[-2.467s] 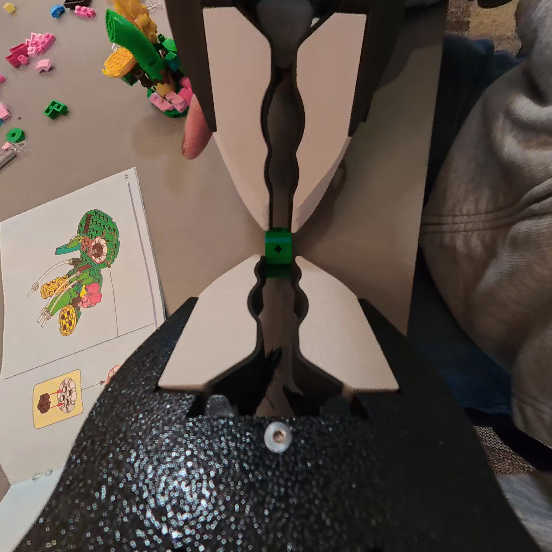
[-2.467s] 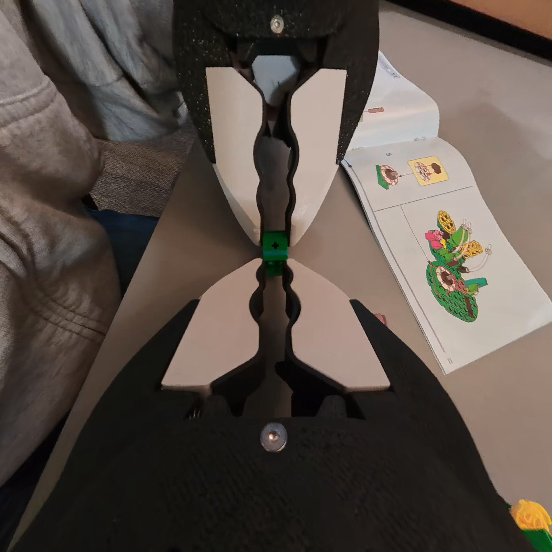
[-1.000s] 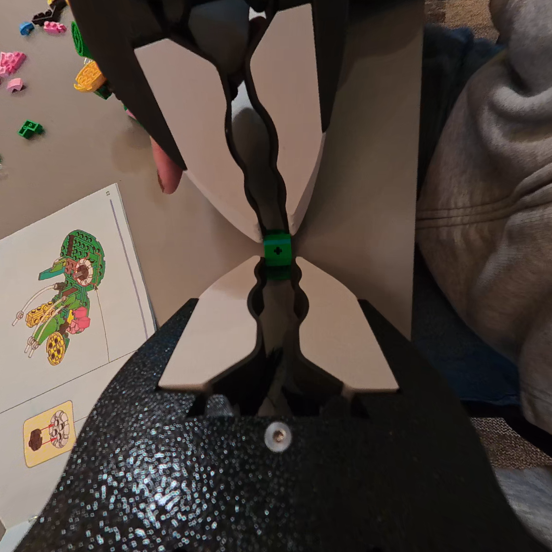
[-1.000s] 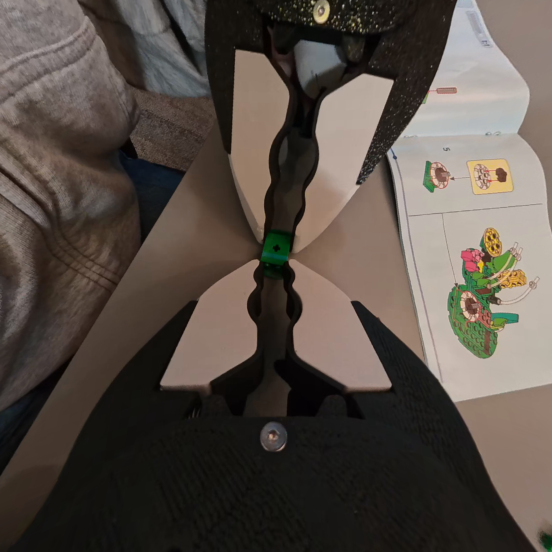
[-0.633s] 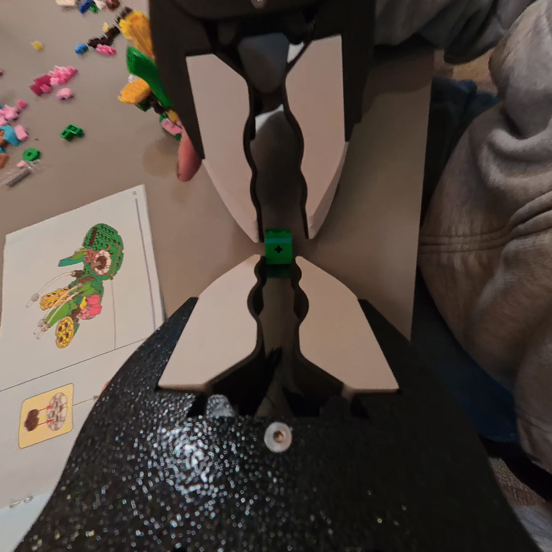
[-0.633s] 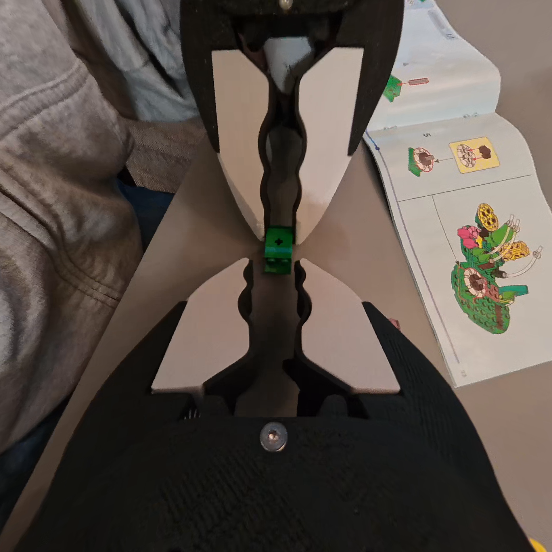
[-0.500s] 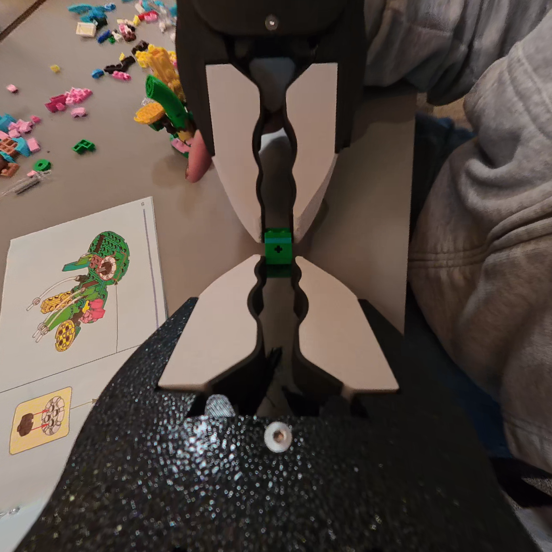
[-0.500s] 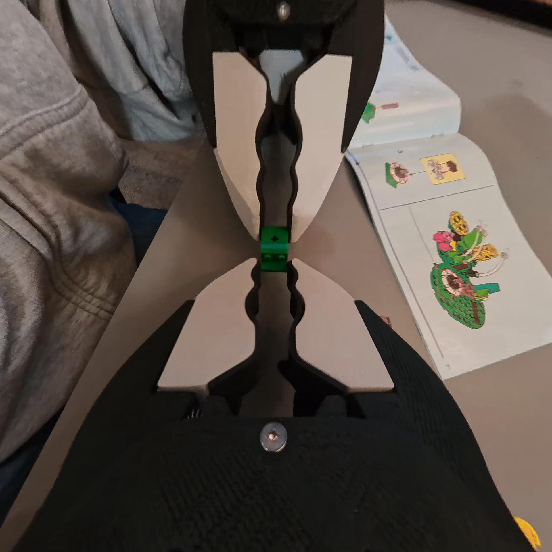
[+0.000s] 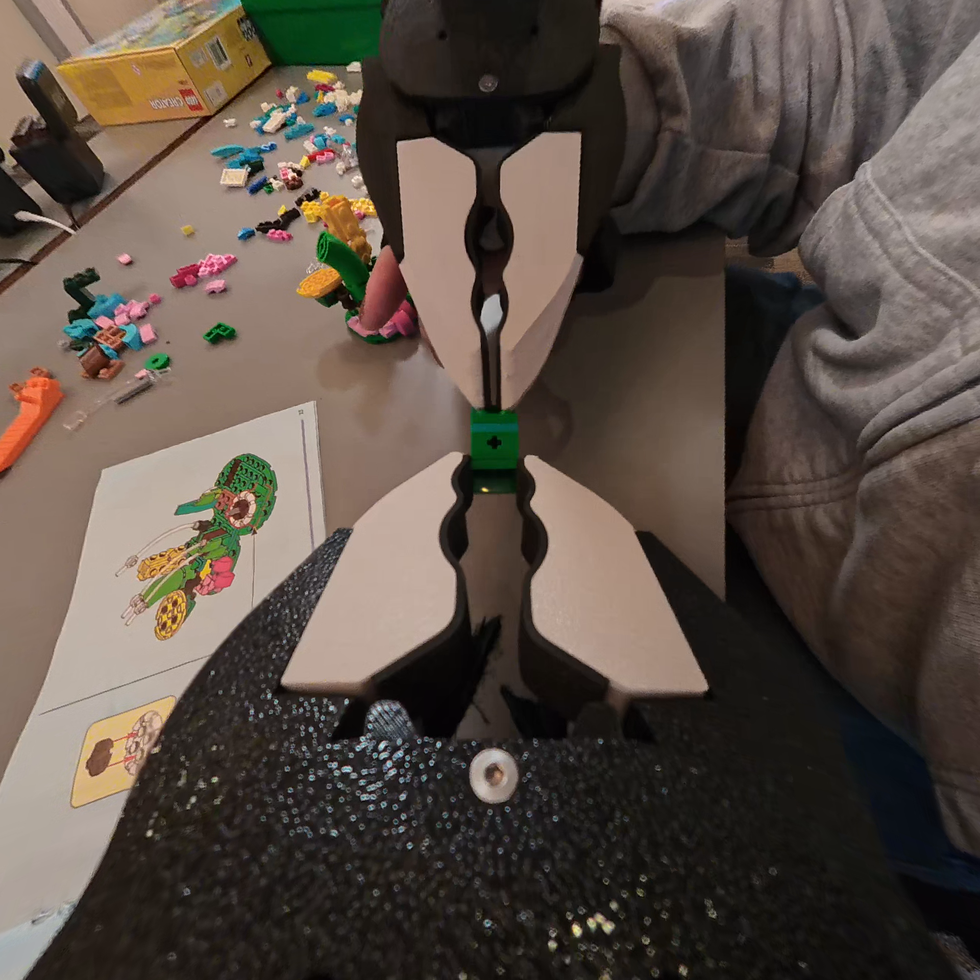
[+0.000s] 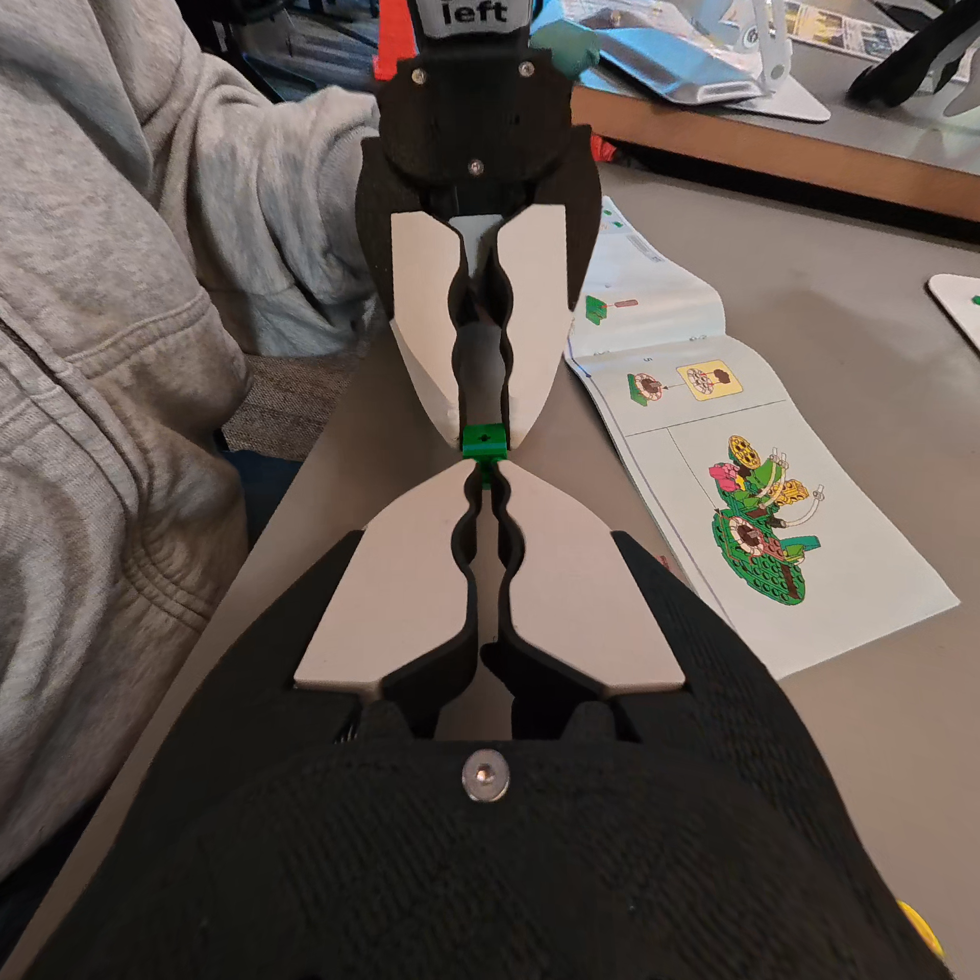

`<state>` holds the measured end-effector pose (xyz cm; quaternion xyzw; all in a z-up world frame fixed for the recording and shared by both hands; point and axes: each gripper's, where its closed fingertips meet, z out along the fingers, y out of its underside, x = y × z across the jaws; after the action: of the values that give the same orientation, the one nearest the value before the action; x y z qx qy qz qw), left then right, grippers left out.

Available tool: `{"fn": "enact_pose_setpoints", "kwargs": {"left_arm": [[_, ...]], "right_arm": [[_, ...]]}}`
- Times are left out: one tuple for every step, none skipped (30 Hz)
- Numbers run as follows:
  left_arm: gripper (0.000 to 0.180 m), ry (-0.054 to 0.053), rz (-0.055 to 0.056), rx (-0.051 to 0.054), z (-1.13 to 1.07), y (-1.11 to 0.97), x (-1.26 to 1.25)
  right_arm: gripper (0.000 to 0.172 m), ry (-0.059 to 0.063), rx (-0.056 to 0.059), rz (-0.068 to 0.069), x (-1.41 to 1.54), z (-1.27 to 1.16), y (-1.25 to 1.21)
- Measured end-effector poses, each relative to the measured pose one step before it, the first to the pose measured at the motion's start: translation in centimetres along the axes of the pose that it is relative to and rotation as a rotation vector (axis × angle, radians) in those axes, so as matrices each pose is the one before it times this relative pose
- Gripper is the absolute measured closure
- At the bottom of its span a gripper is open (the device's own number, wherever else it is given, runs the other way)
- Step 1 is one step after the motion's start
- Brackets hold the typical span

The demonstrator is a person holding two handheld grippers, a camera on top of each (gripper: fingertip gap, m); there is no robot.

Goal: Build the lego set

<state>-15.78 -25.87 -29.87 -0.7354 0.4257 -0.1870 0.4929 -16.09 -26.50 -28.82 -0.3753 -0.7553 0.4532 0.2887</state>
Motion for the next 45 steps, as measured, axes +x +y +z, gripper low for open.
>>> {"fn": "enact_pose_setpoints", "kwargs": {"left_arm": [[0.165, -0.0014, 0.0063, 0.0071, -0.095, -0.068, 0.028], [0.165, -0.0004, 0.0066, 0.0060, -0.074, -0.065, 0.013], [0.165, 0.0020, 0.0024, 0.0031, -0.052, -0.030, 0.091], [0.165, 0.0058, 0.0014, -0.0001, -0.006, 0.049, 0.127], [0.165, 0.0090, 0.0024, -0.0006, 0.043, 0.094, 0.180], [0.165, 0.0053, -0.0008, 0.0047, 0.009, 0.047, 0.102], [0.165, 0.0040, -0.0028, 0.0094, -0.039, 0.037, 0.025], [0.165, 0.0046, -0.0007, 0.0108, -0.080, -0.084, 0.097], [0.165, 0.0008, 0.0004, 0.0048, -0.057, -0.054, 0.006], [0.165, -0.0009, 0.0048, -0.0011, 0.006, -0.111, 0.005], [0.165, -0.0021, 0.0075, -0.0031, -0.008, 0.047, 0.036], [0.165, 0.0001, 0.0044, -0.0062, 0.023, 0.093, 0.037], [0.165, 0.0012, 0.0059, -0.0077, 0.032, 0.118, 0.077], [0.165, -0.0007, 0.0053, -0.0060, 0.073, 0.142, 0.094], [0.165, -0.0022, 0.0043, -0.0048, -0.025, 0.090, 0.065], [0.165, 0.0002, -0.0007, -0.0048, -0.019, 0.069, -0.007], [0.165, -0.0007, -0.0008, -0.0077, 0.024, 0.152, -0.065], [0.165, -0.0027, -0.0020, -0.0119, 0.051, 0.162, -0.064], [0.165, 0.0000, -0.0068, -0.0163, 0.091, 0.179, -0.049], [0.165, 0.0052, -0.0157, -0.0082, 0.130, -0.008, 0.057], [0.165, -0.0023, -0.0080, -0.0042, 0.122, -0.084, 0.007], [0.165, 0.0004, -0.0084, -0.0181, 0.135, 0.067, 0.042], [0.164, -0.0101, -0.0036, -0.0452, 0.101, 0.422, -0.111], [0.164, -0.0204, 0.0004, -0.0508, 0.055, 0.559, -0.162], [0.164, -0.0061, -0.0105, -0.0406, 0.111, 0.443, -0.011], [0.164, 0.0057, -0.0233, -0.0285, 0.094, 0.249, 0.099], [0.164, -0.0037, -0.0183, -0.0176, 0.106, 0.116, 0.004], [0.164, -0.0077, -0.0137, -0.0287, 0.110, 0.268, -0.062], [0.164, -0.0138, -0.0093, -0.0326, 0.111, 0.348, -0.177], [0.164, -0.0133, -0.0105, -0.0242, 0.115, 0.246, -0.191], [0.164, -0.0069, -0.0082, -0.0104, 0.155, 0.115, -0.086], [0.164, 0.0003, -0.0051, -0.0061, 0.158, 0.056, -0.007], [0.164, 0.0050, 0.0056, 0.0005, 0.128, -0.030, 0.098], [0.164, 0.0036, 0.0178, 0.0075, 0.121, -0.052, 0.100], [0.164, -0.0058, 0.0065, -0.0058, 0.105, 0.070, -0.034], [0.164, -0.0105, 0.0028, -0.0154, 0.146, 0.202, -0.114], [0.164, -0.0047, 0.0062, -0.0137, 0.132, 0.186, -0.045], [0.164, -0.0009, -0.0023, 0.0075, 0.030, -0.127, -0.023], [0.164, 0.0000, -0.0090, -0.0007, 0.051, -0.013, -0.045], [0.164, 0.0010, -0.0064, -0.0032, 0.036, 0.065, -0.007], [0.164, 0.0027, -0.0047, 0.0026, -0.031, 0.069, 0.032], [0.164, 0.0027, -0.0055, 0.0031, 0.053, -0.040, -0.024], [0.164, 0.0015, -0.0069, 0.0012, 0.059, -0.034, -0.046], [0.164, -0.0008, -0.0070, 0.0016, 0.079, -0.045, -0.061], [0.164, -0.0004, -0.0057, 0.0020, 0.089, -0.074, -0.061]], "right_arm": [[0.172, -0.0053, 0.0095, 0.0056, -0.040, -0.044, -0.120], [0.172, -0.0074, 0.0089, 0.0039, -0.082, -0.031, -0.113], [0.172, -0.0059, 0.0057, 0.0034, -0.065, -0.025, -0.075], [0.172, -0.0070, 0.0006, 0.0033, -0.080, 0.009, 0.004], [0.172, -0.0110, -0.0029, 0.0060, -0.139, 0.031, 0.061], [0.172, -0.0110, -0.0023, 0.0055, -0.140, 0.027, 0.056], [0.172, -0.0052, 0.0034, 0.0011, -0.090, -0.019, -0.048], [0.172, -0.0051, 0.0021, 0.0024, -0.064, -0.024, -0.053], [0.172, -0.0063, 0.0044, 0.0077, -0.049, -0.025, -0.095], [0.172, -0.0037, 0.0041, 0.0078, 0.010, -0.015, -0.074], [0.172, -0.0049, 0.0015, 0.0090, -0.004, 0.001, -0.002], [0.172, -0.0056, -0.0009, 0.0080, -0.016, 0.009, 0.039], [0.172, -0.0037, -0.0029, 0.0054, -0.005, 0.028, 0.083], [0.172, -0.0029, -0.0005, 0.0048, -0.016, 0.028, 0.058], [0.172, -0.0026, -0.0045, 0.0039, -0.004, 0.028, 0.087], [0.172, 0.0002, -0.0036, 0.0020, 0.017, 0.044, 0.070], [0.172, 0.0028, -0.0046, 0.0003, 0.046, 0.051, 0.088], [0.172, 0.0067, -0.0076, -0.0038, 0.086, 0.061, 0.124], [0.172, 0.0129, -0.0097, -0.0101, 0.138, 0.044, 0.138], [0.172, 0.0230, -0.0040, -0.0152, 0.217, -0.024, 0.009], [0.172, 0.0237, 0.0029, -0.0200, 0.177, -0.090, -0.146], [0.172, 0.0283, 0.0074, -0.0177, 0.202, -0.134, -0.224], [0.171, 0.0233, 0.0114, -0.0194, 0.105, -0.141, -0.252], [0.167, 0.0309, 0.0133, -0.0219, 0.195, -0.124, -0.210], [0.165, 0.0399, 0.0161, -0.0245, 0.309, -0.111, -0.169], [0.163, 0.0449, 0.0183, -0.0218, 0.356, -0.098, -0.087], [0.163, 0.0447, 0.0168, -0.0172, 0.293, -0.083, 0.030], [0.163, 0.0454, 0.0142, -0.0184, 0.234, -0.109, 0.155], [0.163, 0.0455, 0.0075, -0.0226, 0.194, -0.112, 0.272], [0.163, 0.0456, 0.0046, -0.0289, 0.184, -0.136, 0.200], [0.162, 0.0464, 0.0038, -0.0363, 0.253, -0.170, -0.066], [0.163, 0.0426, -0.0040, -0.0316, 0.278, -0.096, 0.042], [0.166, 0.0454, -0.0215, -0.0227, 0.364, 0.003, 0.297], [0.167, 0.0343, -0.0262, -0.0219, 0.204, 0.054, 0.367], [0.168, 0.0214, -0.0157, -0.0200, 0.029, 0.045, 0.189], [0.168, 0.0192, -0.0053, -0.0177, 0.017, 0.021, 0.020], [0.169, 0.0117, -0.0009, -0.0133, -0.037, -0.001, -0.029], [0.170, 0.0081, -0.0023, -0.0092, -0.011, 0.011, 0.012], [0.169, 0.0031, -0.0022, -0.0047, -0.009, 0.023, 0.023], [0.170, 0.0019, 0.0012, -0.0014, 0.030, 0.010, -0.007], [0.170, 0.0067, 0.0032, -0.0002, 0.117, -0.016, -0.012], [0.170, 0.0077, 0.0048, -0.0003, 0.126, -0.036, -0.041], [0.170, 0.0027, 0.0042, -0.0006, 0.059, -0.029, -0.027], [0.170, 0.0013, 0.0032, -0.0010, 0.005, -0.035, -0.029], [0.170, 0.0022, 0.0020, -0.0028, 0.002, -0.013, -0.027]]}}
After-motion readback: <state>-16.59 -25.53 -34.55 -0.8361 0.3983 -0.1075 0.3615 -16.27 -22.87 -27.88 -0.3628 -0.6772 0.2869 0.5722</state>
